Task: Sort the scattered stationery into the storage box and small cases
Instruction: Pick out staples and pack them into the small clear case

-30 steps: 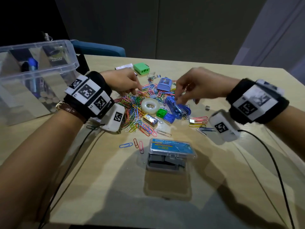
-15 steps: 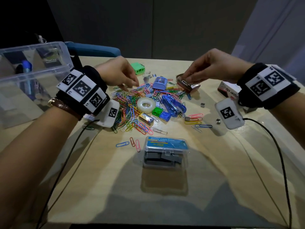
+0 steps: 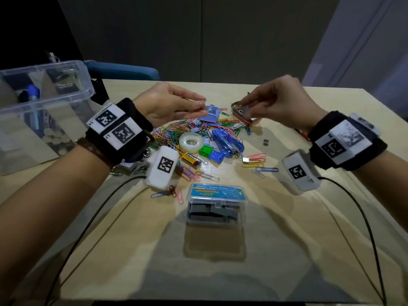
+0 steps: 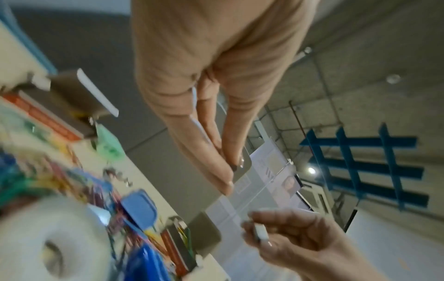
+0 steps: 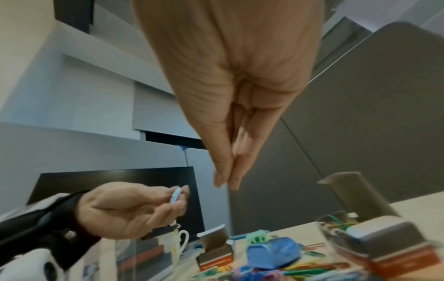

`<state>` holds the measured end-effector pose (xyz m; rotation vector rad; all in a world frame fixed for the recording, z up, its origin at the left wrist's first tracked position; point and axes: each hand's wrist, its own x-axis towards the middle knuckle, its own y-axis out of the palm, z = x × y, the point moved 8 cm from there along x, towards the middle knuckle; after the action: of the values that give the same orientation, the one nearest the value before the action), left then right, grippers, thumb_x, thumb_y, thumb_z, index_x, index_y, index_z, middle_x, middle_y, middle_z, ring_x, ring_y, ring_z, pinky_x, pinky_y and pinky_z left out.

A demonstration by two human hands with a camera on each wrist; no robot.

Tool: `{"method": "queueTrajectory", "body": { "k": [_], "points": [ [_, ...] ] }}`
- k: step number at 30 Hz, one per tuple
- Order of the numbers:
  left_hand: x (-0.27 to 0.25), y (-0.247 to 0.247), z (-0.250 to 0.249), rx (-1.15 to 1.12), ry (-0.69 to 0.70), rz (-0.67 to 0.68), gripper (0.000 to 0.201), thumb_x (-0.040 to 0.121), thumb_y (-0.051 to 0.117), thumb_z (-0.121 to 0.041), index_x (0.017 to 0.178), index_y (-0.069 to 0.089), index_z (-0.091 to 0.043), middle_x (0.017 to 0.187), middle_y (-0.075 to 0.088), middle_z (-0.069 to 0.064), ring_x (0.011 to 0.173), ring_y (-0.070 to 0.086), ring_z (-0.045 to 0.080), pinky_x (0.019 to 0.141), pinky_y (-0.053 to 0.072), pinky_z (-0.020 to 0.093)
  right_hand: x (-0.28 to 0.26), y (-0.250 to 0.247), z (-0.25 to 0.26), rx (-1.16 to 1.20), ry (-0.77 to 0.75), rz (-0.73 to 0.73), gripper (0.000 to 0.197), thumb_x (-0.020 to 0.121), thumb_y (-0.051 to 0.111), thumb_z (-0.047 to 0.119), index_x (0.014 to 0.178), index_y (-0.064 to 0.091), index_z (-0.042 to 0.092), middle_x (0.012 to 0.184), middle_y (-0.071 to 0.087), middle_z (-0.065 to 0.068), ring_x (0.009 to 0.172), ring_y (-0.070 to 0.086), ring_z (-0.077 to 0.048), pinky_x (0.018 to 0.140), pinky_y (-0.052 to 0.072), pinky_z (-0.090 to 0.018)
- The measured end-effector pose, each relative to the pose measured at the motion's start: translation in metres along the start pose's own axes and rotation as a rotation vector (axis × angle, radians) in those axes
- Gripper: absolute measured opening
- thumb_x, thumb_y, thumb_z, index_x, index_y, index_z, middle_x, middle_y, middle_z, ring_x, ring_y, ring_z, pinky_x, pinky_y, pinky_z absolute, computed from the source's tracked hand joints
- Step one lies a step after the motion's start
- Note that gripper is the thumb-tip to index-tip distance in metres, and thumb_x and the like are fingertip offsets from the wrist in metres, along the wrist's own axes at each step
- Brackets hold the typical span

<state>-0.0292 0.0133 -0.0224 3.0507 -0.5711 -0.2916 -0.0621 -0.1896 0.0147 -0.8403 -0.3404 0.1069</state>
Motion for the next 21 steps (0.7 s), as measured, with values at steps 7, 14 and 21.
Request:
{"method": "queueTrajectory", "body": {
  "k": [7,14,21],
  "points": [
    [-0.004,0.01,0.011,-0.216,-0.084,-0.096,0.014,0.085,0.064,-0.002,0.099,0.068,-0.001,0.092,0.072,0.012,0.088,0.071,0.02,0.073,0.06,0.026,0.002,0.002,0.024,0.159,-0.076,-0.181,0.019,0.076,0.082,0.011,0.094,0.076,0.009,0.094,0.073,0.002,0.08,0.072,-0.008,0.077,0.058,-0.023],
    [-0.008,0.016,0.016,-0.369,-0.074,-0.165,0.009,0.085,0.064,0.001,0.094,0.064,-0.001,0.082,0.071,0.011,0.07,0.071,0.015,0.056,0.055,0.015,0.001,0.012,0.034,0.213,-0.158,-0.194,0.028,0.077,0.08,0.014,0.104,0.074,0.011,0.095,0.073,0.001,0.085,0.07,-0.005,0.077,0.055,-0.017],
    [-0.009,-0.022,0.01,-0.428,0.046,-0.274,0.011,0.085,0.06,0.009,0.093,0.062,0.001,0.081,0.071,0.014,0.069,0.073,0.019,0.065,0.059,0.02,0.019,0.063,0.003,-0.239,-0.052,0.232,0.012,0.077,0.08,0.025,0.088,0.078,0.03,0.087,0.073,0.007,0.08,0.067,-0.007,0.079,0.056,-0.039]
  ]
}}
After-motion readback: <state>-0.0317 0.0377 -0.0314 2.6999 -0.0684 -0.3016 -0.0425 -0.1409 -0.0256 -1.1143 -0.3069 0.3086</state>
